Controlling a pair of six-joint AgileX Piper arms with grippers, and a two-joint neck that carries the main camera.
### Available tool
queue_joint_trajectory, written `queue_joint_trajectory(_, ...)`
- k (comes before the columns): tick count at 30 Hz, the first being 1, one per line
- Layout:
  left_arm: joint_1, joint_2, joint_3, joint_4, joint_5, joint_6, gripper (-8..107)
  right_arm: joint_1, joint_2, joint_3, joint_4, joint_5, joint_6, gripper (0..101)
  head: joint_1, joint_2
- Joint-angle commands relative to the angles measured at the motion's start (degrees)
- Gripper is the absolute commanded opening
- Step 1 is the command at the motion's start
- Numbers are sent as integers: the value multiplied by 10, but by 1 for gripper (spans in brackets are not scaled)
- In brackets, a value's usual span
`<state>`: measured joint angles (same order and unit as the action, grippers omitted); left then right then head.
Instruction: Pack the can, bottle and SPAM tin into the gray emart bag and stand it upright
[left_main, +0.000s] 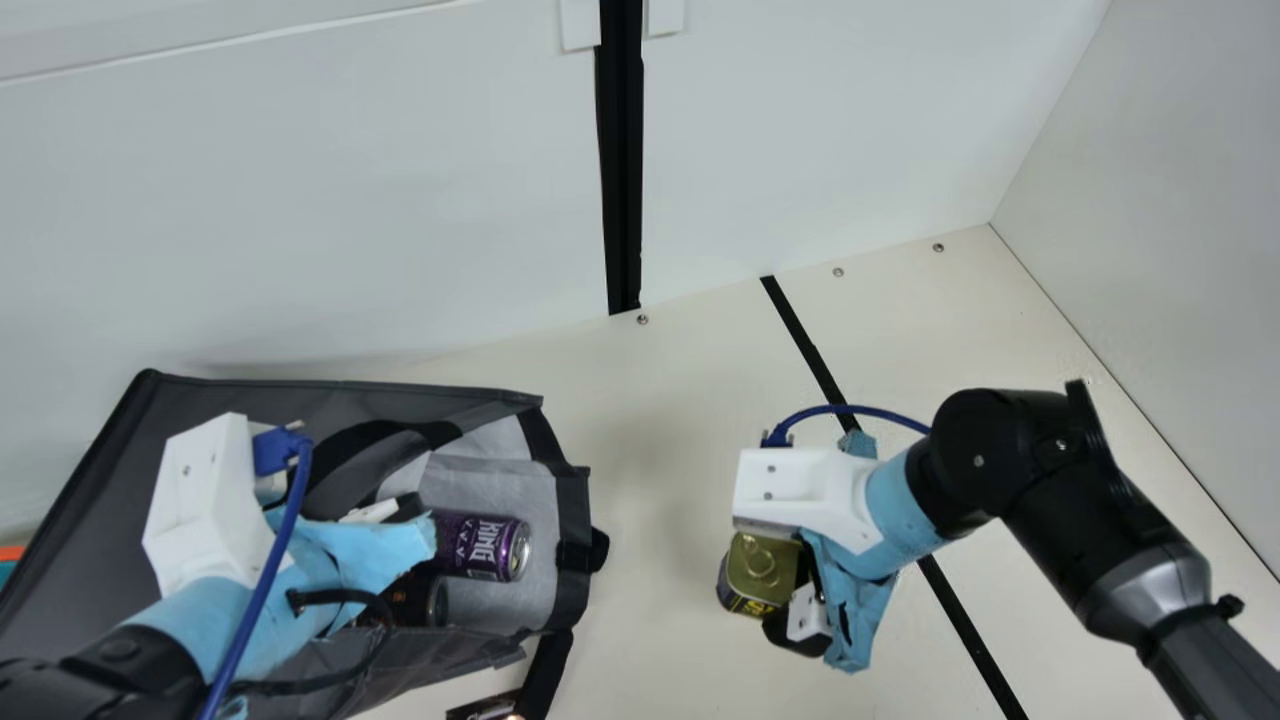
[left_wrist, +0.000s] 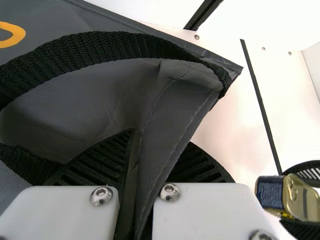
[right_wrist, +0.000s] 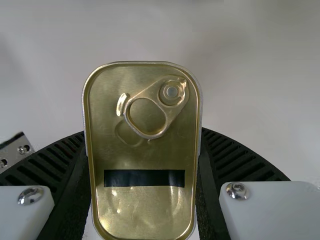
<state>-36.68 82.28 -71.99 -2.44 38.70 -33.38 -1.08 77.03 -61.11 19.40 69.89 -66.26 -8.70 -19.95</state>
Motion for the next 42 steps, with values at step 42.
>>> queue_joint_trajectory(42, 0, 0, 0, 0, 0, 0, -8, 49, -33, 98, 372, -177, -109, 0, -13, 0)
